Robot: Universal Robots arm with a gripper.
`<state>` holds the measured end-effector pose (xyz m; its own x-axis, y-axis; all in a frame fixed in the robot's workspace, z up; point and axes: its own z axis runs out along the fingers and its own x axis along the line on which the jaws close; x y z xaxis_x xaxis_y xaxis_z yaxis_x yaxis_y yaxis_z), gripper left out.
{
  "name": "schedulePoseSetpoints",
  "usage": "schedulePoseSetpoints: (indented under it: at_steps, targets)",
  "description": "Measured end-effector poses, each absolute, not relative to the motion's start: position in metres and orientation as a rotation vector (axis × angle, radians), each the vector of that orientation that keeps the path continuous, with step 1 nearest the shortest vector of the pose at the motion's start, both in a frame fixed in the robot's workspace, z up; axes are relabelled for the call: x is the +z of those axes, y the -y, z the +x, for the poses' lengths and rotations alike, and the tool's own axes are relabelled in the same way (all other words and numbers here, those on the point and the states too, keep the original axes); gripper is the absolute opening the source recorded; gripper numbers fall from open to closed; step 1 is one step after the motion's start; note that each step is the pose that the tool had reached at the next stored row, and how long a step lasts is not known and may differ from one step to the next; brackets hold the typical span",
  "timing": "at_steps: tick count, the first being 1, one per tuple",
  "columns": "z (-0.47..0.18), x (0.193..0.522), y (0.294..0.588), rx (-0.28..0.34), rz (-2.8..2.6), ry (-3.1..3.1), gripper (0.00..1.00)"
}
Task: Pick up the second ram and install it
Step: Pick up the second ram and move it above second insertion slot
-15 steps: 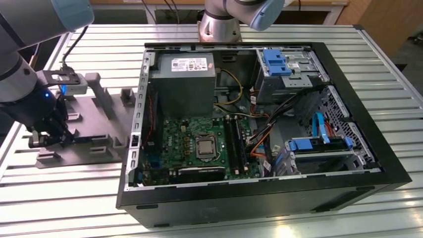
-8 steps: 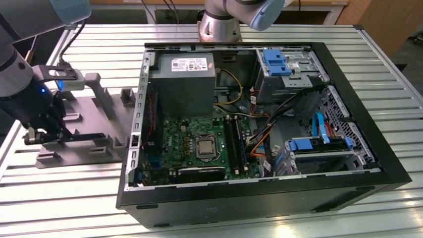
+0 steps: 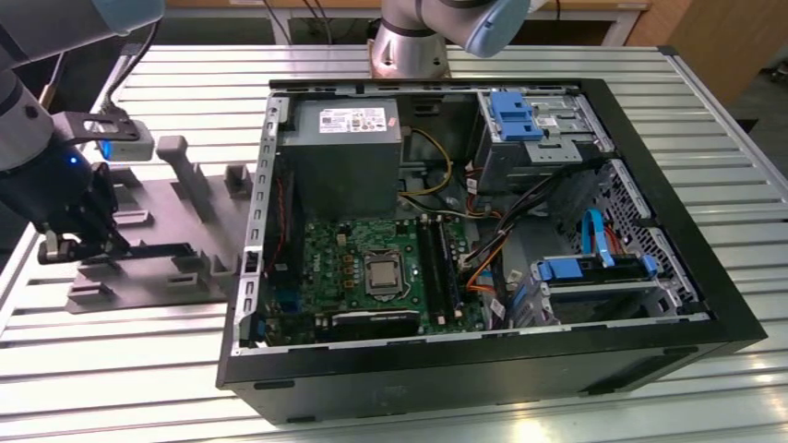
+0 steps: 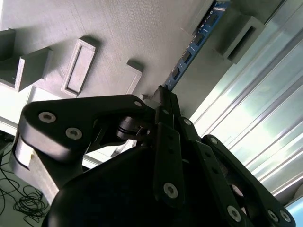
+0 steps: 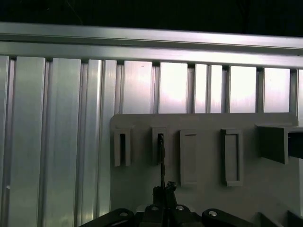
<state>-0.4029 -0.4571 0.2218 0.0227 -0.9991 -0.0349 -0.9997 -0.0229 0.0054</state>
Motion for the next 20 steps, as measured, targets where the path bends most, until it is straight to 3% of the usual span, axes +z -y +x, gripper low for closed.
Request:
schedulePoseSetpoints:
  at_steps: [20]
  targets:
    - [-0.403, 0.241, 0.457, 0.049, -2.23, -2.179, 0.12]
